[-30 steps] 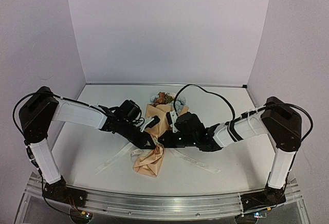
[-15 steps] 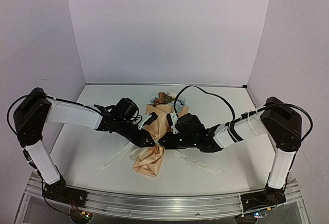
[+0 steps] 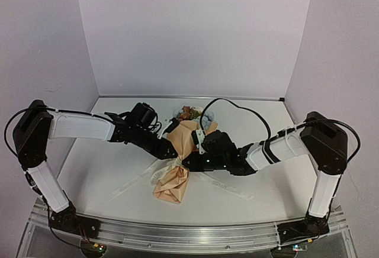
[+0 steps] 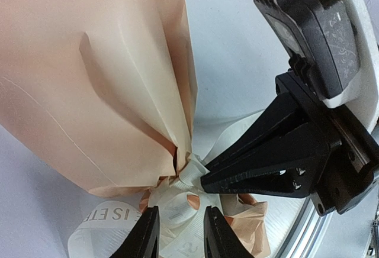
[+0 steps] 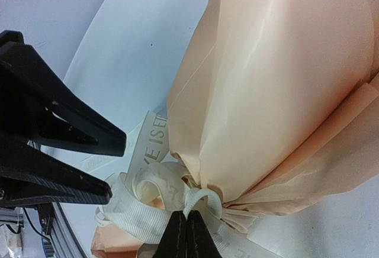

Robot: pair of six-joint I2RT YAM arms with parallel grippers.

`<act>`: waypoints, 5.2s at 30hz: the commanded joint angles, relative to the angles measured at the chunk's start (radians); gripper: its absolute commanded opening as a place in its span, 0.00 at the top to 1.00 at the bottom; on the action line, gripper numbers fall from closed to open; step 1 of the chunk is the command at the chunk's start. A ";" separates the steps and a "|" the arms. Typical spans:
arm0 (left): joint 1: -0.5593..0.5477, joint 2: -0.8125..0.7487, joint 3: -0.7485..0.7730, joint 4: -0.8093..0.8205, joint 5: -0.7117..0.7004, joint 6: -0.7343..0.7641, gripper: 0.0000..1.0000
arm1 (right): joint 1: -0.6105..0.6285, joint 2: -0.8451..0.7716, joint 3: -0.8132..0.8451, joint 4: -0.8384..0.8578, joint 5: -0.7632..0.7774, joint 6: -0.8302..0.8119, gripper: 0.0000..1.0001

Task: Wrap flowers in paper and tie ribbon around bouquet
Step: Tie the ribbon around the folded bouquet.

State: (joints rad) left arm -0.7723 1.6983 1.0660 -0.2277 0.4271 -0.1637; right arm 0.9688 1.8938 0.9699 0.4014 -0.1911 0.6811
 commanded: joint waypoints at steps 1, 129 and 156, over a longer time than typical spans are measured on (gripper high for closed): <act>0.002 0.024 0.070 -0.044 -0.041 0.035 0.72 | -0.006 -0.025 0.003 0.030 -0.003 0.001 1.00; -0.190 -0.114 -0.197 0.242 -0.027 -0.414 1.00 | 0.198 -0.312 -0.223 -0.441 -0.034 0.018 1.00; -0.331 -0.112 -0.117 0.425 -0.034 -1.004 1.00 | 0.343 -0.491 -0.435 -0.403 0.296 -0.135 0.53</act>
State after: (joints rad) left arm -1.1007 1.5723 0.9310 0.0716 0.3732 -1.0025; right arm 1.3077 1.4531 0.5589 0.0057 0.0514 0.6318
